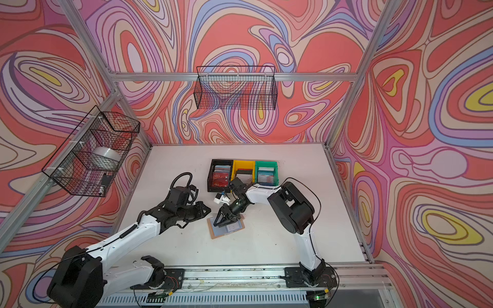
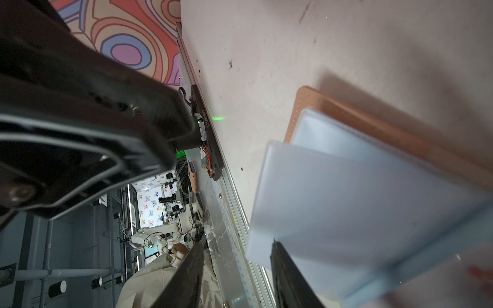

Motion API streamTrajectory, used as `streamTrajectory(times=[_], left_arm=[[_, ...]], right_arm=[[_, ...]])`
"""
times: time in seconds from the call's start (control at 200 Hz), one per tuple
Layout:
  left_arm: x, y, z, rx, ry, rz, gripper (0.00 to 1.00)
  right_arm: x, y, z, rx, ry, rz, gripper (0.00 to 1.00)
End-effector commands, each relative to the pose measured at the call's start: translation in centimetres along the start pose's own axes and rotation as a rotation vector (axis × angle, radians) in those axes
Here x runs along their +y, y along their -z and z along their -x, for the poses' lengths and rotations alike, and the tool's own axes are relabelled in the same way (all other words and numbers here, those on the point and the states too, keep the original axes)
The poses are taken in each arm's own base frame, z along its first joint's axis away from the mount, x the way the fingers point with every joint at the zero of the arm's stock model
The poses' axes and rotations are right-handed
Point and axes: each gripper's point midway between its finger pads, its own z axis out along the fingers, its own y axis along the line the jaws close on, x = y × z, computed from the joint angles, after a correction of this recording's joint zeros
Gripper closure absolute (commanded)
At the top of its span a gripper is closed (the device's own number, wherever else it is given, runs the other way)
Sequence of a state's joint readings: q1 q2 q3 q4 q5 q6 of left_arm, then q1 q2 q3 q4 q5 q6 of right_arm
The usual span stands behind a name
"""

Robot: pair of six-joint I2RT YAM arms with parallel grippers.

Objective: Take the credit cards out of the card holder
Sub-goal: Flip over the card slot on the card holder.

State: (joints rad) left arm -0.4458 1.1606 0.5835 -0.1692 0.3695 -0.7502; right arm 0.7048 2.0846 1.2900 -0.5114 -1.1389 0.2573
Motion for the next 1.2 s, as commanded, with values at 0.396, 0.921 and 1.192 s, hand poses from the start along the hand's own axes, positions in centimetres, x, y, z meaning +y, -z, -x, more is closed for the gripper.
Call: streamTrajectory(times=[0.396, 0.921, 1.192], left_arm=[[0.6, -2.8, -1.9, 0.058, 0.102, -0.100, 0.87], [0.0, -4.6, -2.9, 0.115, 0.094, -0.118, 0.86], [0.8, -6.7, -3.7, 0.133, 0.121, -0.120, 0.85]], right_arm=[[-2.4, -0.3, -0.3, -0.003, -0.040, -0.053, 0.64], [-2.4, 2.0, 0.1, -0.063, -0.042, -0.098, 0.64], [-1.1, 4.7, 0.4, -0.113, -0.020, -0.125, 0.63]])
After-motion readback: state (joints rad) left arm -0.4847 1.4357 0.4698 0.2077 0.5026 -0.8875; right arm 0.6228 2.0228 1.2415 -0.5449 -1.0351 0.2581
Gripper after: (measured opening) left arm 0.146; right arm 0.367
